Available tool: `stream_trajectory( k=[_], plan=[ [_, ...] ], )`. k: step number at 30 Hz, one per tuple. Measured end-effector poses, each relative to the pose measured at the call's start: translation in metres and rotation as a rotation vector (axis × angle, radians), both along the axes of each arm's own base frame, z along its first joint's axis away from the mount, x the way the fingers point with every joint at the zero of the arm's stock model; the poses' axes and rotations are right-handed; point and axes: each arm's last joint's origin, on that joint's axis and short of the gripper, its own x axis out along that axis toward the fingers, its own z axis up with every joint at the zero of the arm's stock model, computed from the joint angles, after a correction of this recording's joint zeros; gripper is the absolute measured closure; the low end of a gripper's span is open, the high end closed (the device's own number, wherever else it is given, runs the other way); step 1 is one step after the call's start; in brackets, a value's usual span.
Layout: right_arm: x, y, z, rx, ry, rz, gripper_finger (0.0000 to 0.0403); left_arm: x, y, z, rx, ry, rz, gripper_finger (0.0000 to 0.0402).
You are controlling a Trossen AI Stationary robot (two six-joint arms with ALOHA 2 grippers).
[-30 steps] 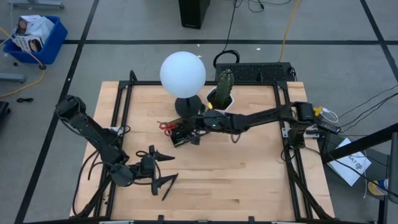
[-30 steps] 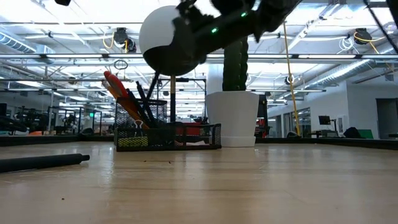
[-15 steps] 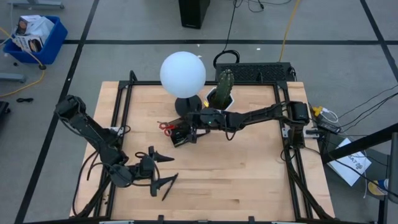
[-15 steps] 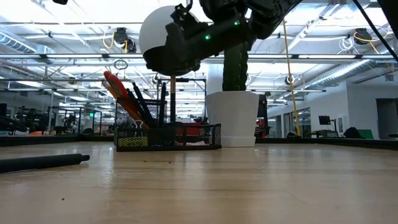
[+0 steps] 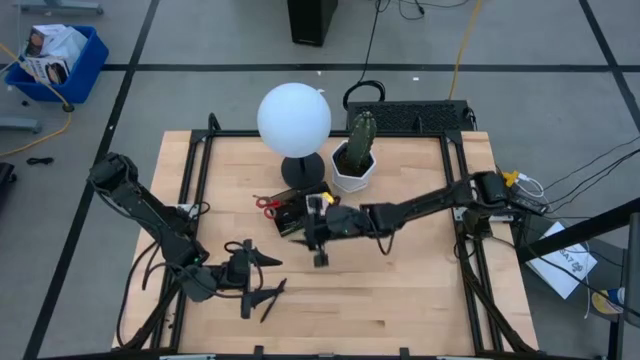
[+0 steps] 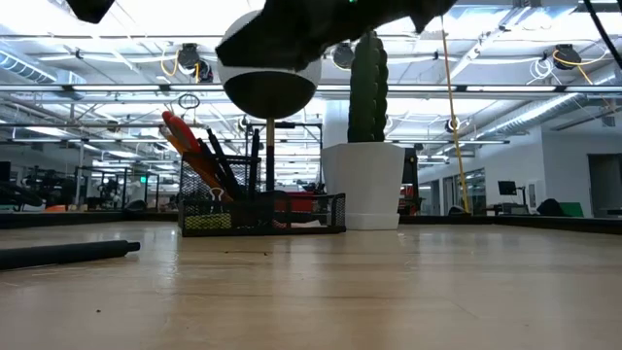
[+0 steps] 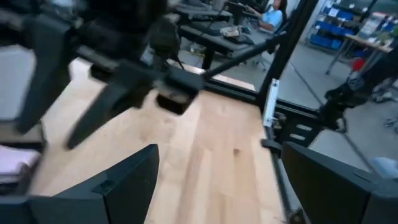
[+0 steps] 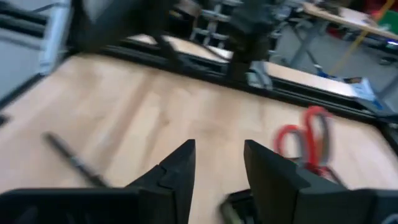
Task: Pick and place office supplies into organizer
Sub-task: Put the black pen into the desk organizer
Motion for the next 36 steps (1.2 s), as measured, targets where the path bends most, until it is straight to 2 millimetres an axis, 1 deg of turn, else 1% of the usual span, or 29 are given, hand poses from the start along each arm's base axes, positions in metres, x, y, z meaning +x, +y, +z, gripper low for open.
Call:
stream_trajectory(
  k=[4, 7, 10, 13, 16, 18, 20, 22, 25, 28, 30, 34, 36],
  plan=[
    [-0.010, 0.029, 0.000, 0.004, 0.051, 0.090, 0.0280, 0.001, 0.001, -0.001, -0.073, 0.010, 0.004, 0.0053],
    [-0.019, 0.048, -0.002, 0.020, 0.110, 0.127, 0.0285, 0.003, 0.003, -0.007, -0.122, 0.053, 0.015, 0.0055],
    [-0.027, 0.066, -0.004, 0.032, 0.148, 0.161, 0.0291, 0.011, 0.001, -0.019, -0.183, 0.120, -0.044, 0.0062],
    [-0.036, 0.083, -0.011, 0.044, 0.178, 0.195, 0.0297, 0.022, 0.001, -0.027, -0.307, 0.174, -0.138, 0.0069],
    [-0.046, 0.095, -0.021, 0.054, 0.202, 0.220, 0.0305, 0.031, 0.005, -0.027, -0.323, 0.141, -0.129, 0.0078],
    [-0.052, 0.099, -0.028, 0.057, 0.220, 0.201, 0.0311, 0.035, 0.006, -0.028, -0.342, 0.093, -0.038, 0.0090],
    [-0.061, 0.101, -0.035, 0.059, 0.236, 0.187, 0.0316, 0.033, 0.003, -0.036, -0.338, 0.108, 0.020, 0.0106],
    [-0.071, 0.103, -0.039, 0.075, 0.230, 0.191, 0.0320, 0.029, -0.004, -0.044, -0.333, 0.125, 0.050, 0.0124],
    [-0.088, 0.103, -0.046, 0.093, 0.222, 0.207, 0.0326, 0.022, -0.019, -0.058, -0.337, 0.122, 0.098, 0.0152],
    [-0.104, 0.097, -0.048, 0.126, 0.185, 0.208, 0.0329, 0.016, -0.034, -0.076, -0.359, 0.109, 0.136, 0.0176],
    [-0.114, 0.092, -0.046, 0.152, 0.129, 0.209, 0.0330, 0.011, -0.043, -0.087, -0.364, 0.084, 0.179, 0.0188],
    [-0.133, 0.080, -0.042, 0.196, 0.043, 0.209, 0.0330, 0.011, -0.061, -0.106, -0.341, 0.068, 0.255, 0.0202],
    [-0.141, 0.074, -0.039, 0.215, 0.006, 0.196, 0.0330, 0.016, -0.074, -0.109, -0.333, 0.079, 0.253, 0.0205]
  ],
)
